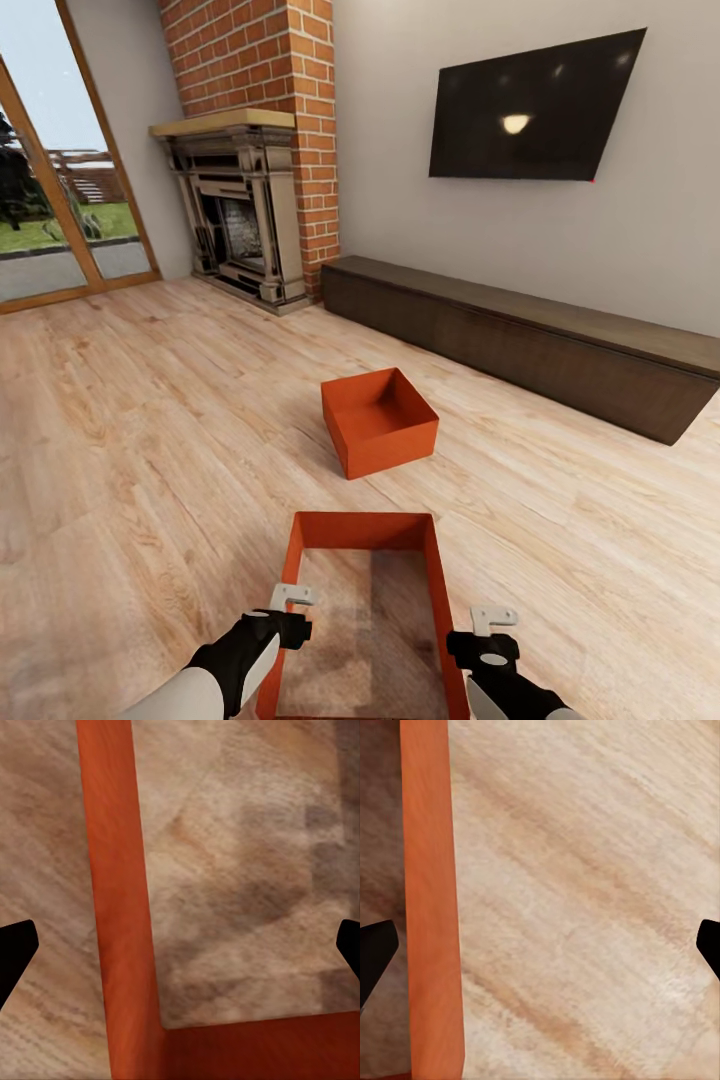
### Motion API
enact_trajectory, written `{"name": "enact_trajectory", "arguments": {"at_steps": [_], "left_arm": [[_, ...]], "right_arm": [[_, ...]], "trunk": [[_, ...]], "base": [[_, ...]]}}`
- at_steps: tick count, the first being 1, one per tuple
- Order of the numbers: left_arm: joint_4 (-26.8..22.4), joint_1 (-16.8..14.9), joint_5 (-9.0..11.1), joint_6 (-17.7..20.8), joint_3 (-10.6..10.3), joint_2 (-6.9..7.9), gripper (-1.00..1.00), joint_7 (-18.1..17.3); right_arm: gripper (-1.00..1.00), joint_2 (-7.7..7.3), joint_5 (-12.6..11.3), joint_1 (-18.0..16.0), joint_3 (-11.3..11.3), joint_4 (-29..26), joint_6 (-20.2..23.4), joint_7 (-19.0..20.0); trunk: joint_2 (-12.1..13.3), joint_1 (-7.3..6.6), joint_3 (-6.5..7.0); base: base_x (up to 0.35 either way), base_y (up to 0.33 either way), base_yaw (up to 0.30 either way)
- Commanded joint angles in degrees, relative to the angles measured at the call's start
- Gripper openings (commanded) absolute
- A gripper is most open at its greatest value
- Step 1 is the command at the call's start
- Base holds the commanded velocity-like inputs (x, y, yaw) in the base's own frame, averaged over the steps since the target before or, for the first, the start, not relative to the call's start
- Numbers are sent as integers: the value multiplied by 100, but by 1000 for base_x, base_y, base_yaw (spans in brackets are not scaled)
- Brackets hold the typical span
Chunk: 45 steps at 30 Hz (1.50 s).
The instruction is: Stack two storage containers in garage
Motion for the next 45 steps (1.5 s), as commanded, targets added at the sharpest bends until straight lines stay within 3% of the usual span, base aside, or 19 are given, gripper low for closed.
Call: {"name": "enact_trajectory", "arguments": {"at_steps": [1, 27, 31, 37, 40, 45], "left_arm": [[-12, -1, -58, 32, 6, -3, 100, 10], [-5, -1, -71, 31, 13, 8, 100, 10], [52, -1, -31, 29, 46, 98, 100, 10], [69, -1, -25, 30, 52, 118, 100, 10], [74, -1, -18, 31, 55, 123, 100, 10], [102, -1, -15, 25, 55, 199, 100, 10]], "right_arm": [[100, -1, -182, 3, 69, 51, 137, 28], [100, 7, -170, 3, 76, 54, 143, 24], [100, 23, -175, 3, 78, 78, 144, 29], [100, 31, -176, 3, 83, 130, 137, 29], [100, 163, -173, 3, 91, 168, 136, 29], [100, 229, 20, 3, 88, 189, 129, 29]], "trunk": [[0, 2, -7], [0, 2, -8], [0, 2, -8], [0, 2, -8], [0, 2, -8], [0, 2, -8]], "base": [[0, 0, 0], [0, 0, 0], [0, 0, 0], [0, 0, 0], [0, 0, 0], [0, 0, 0]]}}
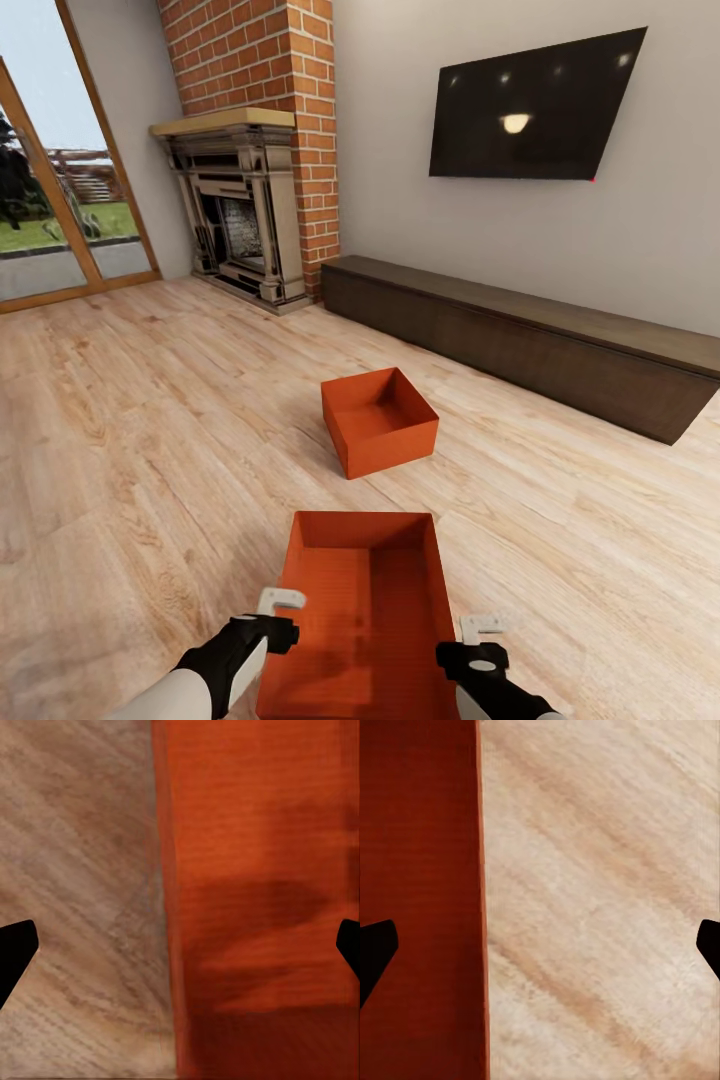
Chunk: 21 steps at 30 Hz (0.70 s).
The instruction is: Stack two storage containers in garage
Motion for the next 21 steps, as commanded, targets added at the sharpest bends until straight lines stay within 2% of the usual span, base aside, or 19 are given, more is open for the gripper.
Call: {"name": "enact_trajectory", "arguments": {"at_steps": [1, 4, 18, 19, 21], "left_arm": [[-5, 0, -57, 33, 9, 38, 100, 9], [3, 0, -58, 32, 9, 98, 100, 9], [14, 0, -50, 33, 18, 113, 100, 9], [14, 0, -50, 32, 18, 113, 100, 9], [14, 0, -50, 33, 18, 113, 100, 9]], "right_arm": [[100, 1, -38, -3, 48, -2, -6, -30], [100, 11, -19, -3, 48, -1, -7, -27], [100, 20, -21, -3, 40, 1, -8, 106], [100, 38, -20, -3, 40, 0, -8, 110], [100, 187, -15, -3, 28, 6, -8, 123]], "trunk": [[-2, -1, -5], [-2, -1, -5], [-2, -1, -5], [-2, -1, -5], [-2, -1, -5]], "base": [[0, 0, 0], [0, 0, 0], [0, 0, 0], [0, 0, 0], [0, 0, 0]]}}
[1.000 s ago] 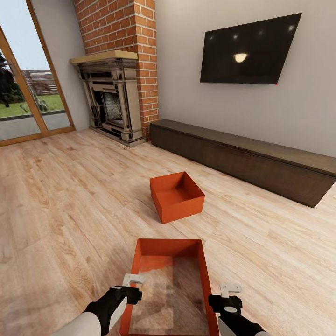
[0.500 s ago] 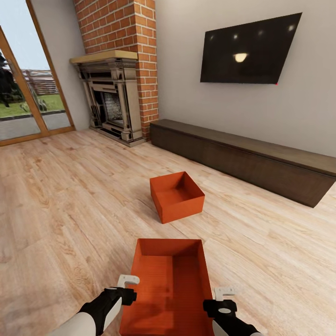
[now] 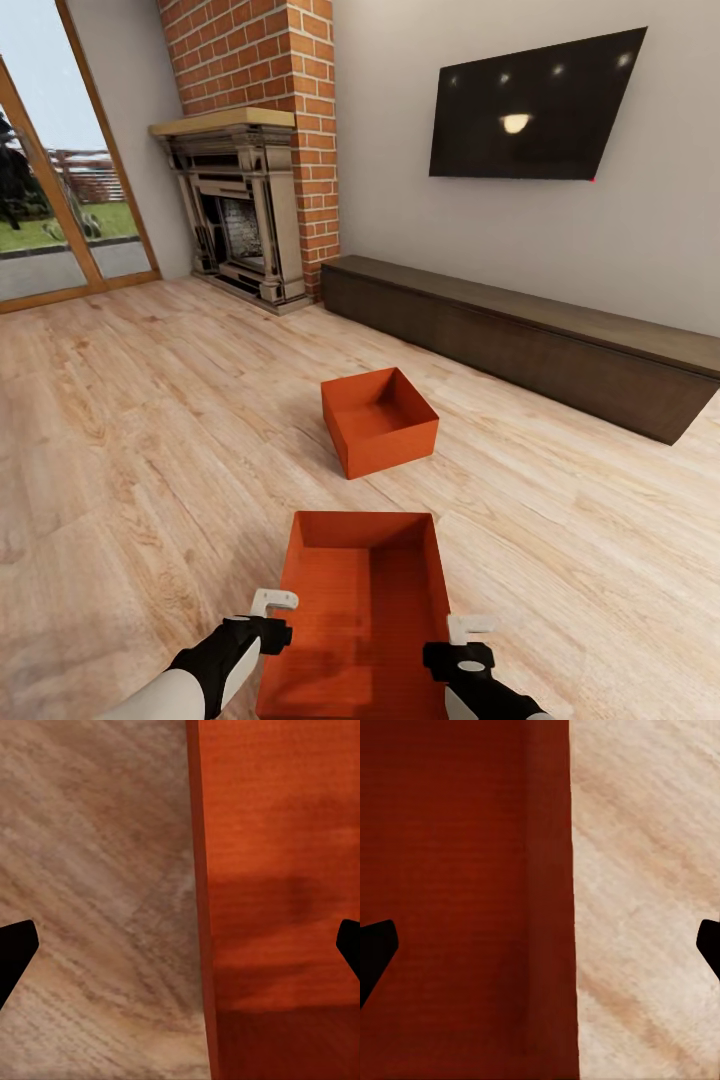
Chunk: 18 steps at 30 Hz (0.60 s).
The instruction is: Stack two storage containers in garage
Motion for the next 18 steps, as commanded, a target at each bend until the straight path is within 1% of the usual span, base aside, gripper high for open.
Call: {"name": "enact_trajectory", "arguments": {"at_steps": [1, 3, 6, 18], "left_arm": [[-12, 0, -58, 34, 10, -2, 100, 9], [-12, 0, -58, 34, 10, -2, 100, 9], [-12, 0, -58, 36, 10, -2, 100, 9], [21, 0, -57, 39, 10, -11, 100, 12]], "right_arm": [[100, 19, -52, -4, 45, 1, -6, -29], [100, 62, -46, -4, 48, 41, -12, -25], [100, 77, -43, -4, 54, 78, -34, -10], [100, 70, -41, -4, 57, 100, -63, 80]], "trunk": [[-2, -1, -5], [-2, -1, -5], [-2, -1, -5], [-2, -1, -5]], "base": [[0, 0, 0], [0, 0, 0], [0, 0, 0], [0, 0, 0]]}}
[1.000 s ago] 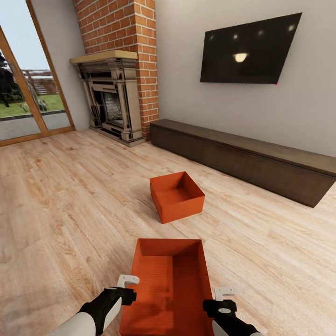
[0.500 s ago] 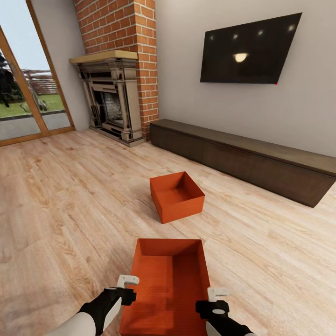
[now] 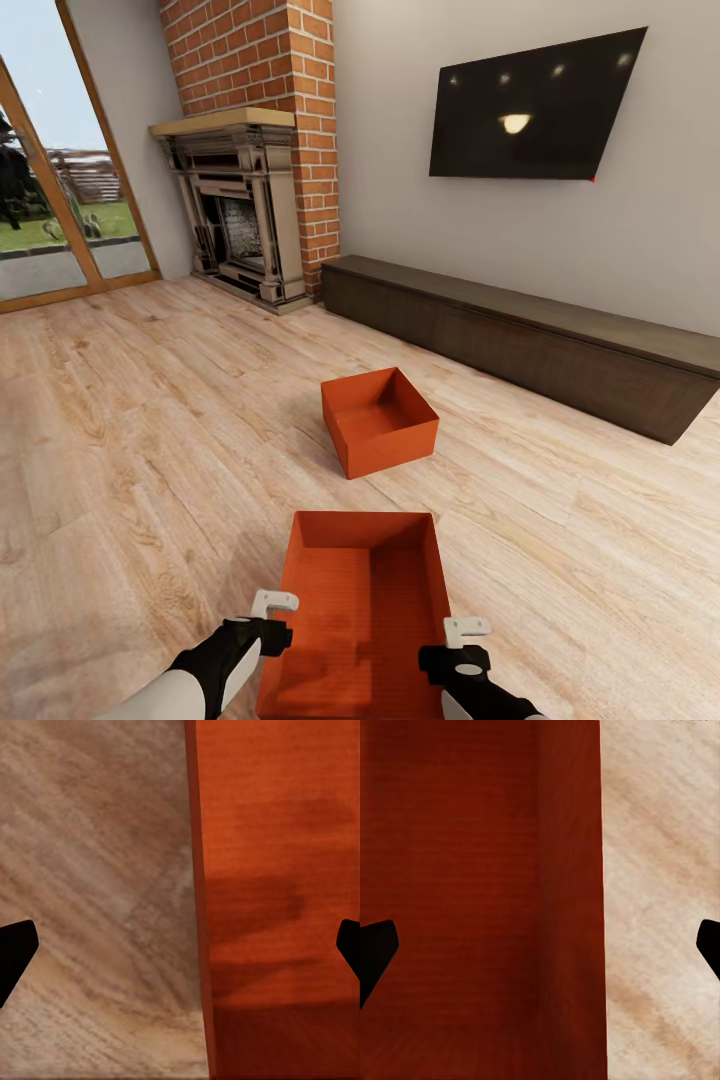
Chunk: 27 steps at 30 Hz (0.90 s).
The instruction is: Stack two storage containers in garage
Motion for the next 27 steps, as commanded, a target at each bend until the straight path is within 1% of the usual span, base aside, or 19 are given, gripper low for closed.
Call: {"name": "enact_trajectory", "arguments": {"at_steps": [1, 3, 12, 18, 27], "left_arm": [[18, 0, -59, 32, 12, -3, 100, 11], [165, 0, -60, 25, 11, 2, 100, 7], [368, 0, -59, -211, 7, -11, 100, 11], [400, 0, -60, -226, 10, -11, 100, 8], [403, 0, -60, -227, 10, -12, 100, 10]], "right_arm": [[100, -2, -58, -3, 49, -2, -11, -27], [100, -17, -58, -3, 49, 1, -13, -26], [100, -22, -58, -3, 57, -2, -15, -26], [100, -30, -54, -3, 58, -1, -15, -25], [100, -39, -50, -3, 58, 0, -9, 145]], "trunk": [[-2, -1, -5], [-2, -1, -5], [-2, -1, -5], [-2, -1, -5], [-2, -1, -5]], "base": [[0, 0, 0], [0, 0, 0], [0, 0, 0], [0, 0, 0], [0, 0, 0]]}}
